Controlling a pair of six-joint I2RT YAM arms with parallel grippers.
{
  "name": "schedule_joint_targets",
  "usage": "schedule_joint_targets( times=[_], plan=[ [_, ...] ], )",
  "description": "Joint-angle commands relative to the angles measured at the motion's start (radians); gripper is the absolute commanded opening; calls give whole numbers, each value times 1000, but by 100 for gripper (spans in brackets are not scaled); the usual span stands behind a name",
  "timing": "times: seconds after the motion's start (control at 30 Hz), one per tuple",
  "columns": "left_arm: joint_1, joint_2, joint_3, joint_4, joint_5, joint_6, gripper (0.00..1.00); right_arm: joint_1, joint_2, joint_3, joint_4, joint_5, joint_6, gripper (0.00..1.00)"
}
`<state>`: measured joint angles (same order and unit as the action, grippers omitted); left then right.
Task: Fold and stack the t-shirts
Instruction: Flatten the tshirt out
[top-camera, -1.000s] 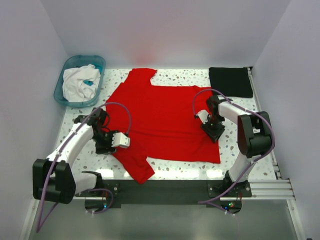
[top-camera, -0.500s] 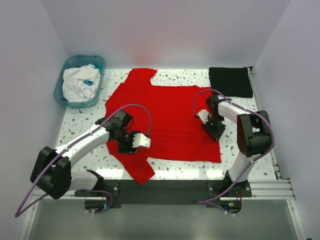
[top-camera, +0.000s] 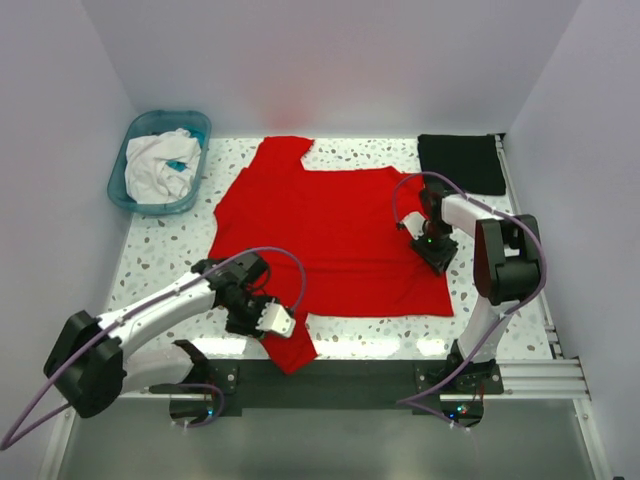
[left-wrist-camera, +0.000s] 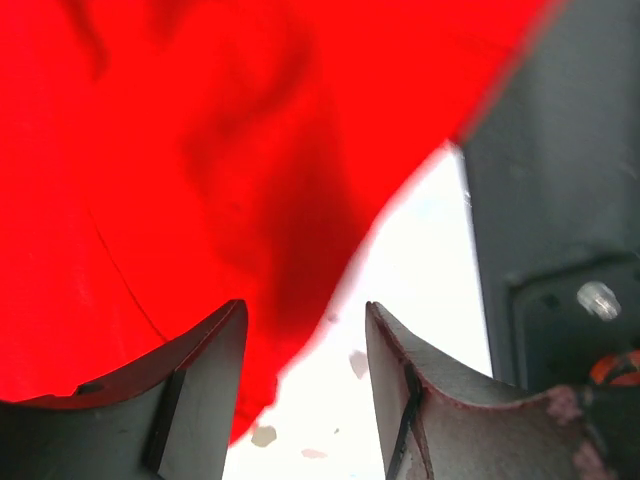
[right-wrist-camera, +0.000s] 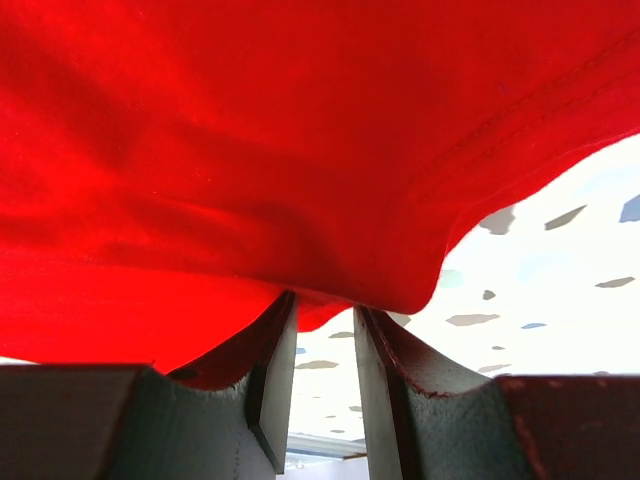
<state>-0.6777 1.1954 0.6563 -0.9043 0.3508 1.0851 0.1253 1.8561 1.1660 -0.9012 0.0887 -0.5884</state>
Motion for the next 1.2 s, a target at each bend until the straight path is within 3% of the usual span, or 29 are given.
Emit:
schedule_joint_targets(
  times=[0.0, 0.1, 0.17, 0.3, 0.33, 0.43, 0.53, 0.87, 1.17],
  plan=[
    [-8, -95, -12, -163, 25, 166, 56, -32, 40, 14, 91, 48, -48, 33],
    [-8, -141, -6, -251, 19, 312, 55, -41, 46, 24, 93, 46, -50, 33],
    [-6, -160, 18, -269, 43, 352, 49, -39, 48, 30, 85, 28, -42, 33],
    [-8, -106, 135, -165, 207, 178, 47, -39, 34, 40, 65, 2, -28, 33],
    [-8, -53, 146, -86, 220, 70, 41, -39, 32, 38, 65, 0, -25, 32],
    [-14, 31, 175, 63, 200, -106, 29, -41, 35, 37, 68, 8, -27, 29],
    [-49, 49, 154, 187, 174, -189, 27, -39, 43, 40, 73, 11, -25, 25],
    [-223, 95, -3, 381, -38, -358, 22, -41, 61, 54, 81, 25, -16, 23],
    [-304, 18, -95, 259, -6, -278, 20, -39, 83, 60, 94, 46, -22, 23]
  ],
)
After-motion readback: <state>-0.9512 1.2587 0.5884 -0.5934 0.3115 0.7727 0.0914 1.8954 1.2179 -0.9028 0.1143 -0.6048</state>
